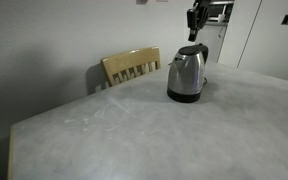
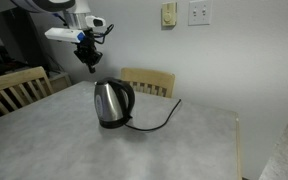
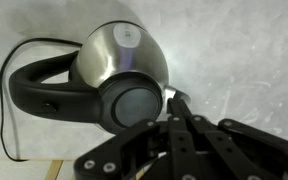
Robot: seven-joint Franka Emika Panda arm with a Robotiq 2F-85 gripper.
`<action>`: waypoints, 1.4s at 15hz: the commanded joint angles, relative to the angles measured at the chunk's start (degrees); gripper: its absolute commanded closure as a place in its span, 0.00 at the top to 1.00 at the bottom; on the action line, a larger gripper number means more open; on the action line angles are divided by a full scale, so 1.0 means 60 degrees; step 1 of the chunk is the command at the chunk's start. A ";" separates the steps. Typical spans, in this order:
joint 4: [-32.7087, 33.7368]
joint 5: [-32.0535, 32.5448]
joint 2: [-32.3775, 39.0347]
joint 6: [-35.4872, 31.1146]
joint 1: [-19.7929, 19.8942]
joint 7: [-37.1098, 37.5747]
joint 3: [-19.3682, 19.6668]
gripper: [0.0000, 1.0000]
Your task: Close the kettle
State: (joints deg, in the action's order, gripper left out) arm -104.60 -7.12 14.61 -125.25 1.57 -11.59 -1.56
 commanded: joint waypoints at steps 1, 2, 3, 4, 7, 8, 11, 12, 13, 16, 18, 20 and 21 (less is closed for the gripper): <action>-0.1108 0.0219 -0.1010 -0.0486 -0.0027 -0.0172 0.0007 0.00; -0.1225 0.0257 -0.1151 -0.0505 -0.0038 -0.0169 0.0018 0.00; -0.1319 0.0244 -0.1290 -0.0478 -0.0038 -0.0194 0.0018 0.00; -0.1414 0.0228 -0.1405 -0.0490 -0.0042 -0.0224 0.0017 0.00; -0.1622 0.0108 -0.1663 -0.0508 -0.0046 -0.0360 0.0018 0.10; -0.1684 0.0086 -0.1731 -0.0546 -0.0052 -0.0384 0.0020 0.28; -0.1868 -0.0032 -0.1912 -0.0688 -0.0067 -0.0513 0.0016 0.47; -0.1947 -0.0116 -0.1973 -0.0735 -0.0069 -0.0590 0.0012 0.55; -0.2026 -0.0213 -0.2035 -0.0792 -0.0073 -0.0661 0.0011 0.62; -0.2216 -0.0450 -0.2156 -0.0900 -0.0094 -0.0820 0.0019 0.83; -0.2333 -0.0581 -0.2237 -0.0932 -0.0104 -0.0899 0.0030 0.97; -0.2428 -0.0696 -0.2295 -0.0965 -0.0111 -0.0947 0.0035 1.00; -0.2463 -0.0764 -0.2322 -0.0959 -0.0115 -0.0971 0.0035 1.00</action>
State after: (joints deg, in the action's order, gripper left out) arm -116.34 -9.63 2.88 -129.28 1.03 -15.31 -1.57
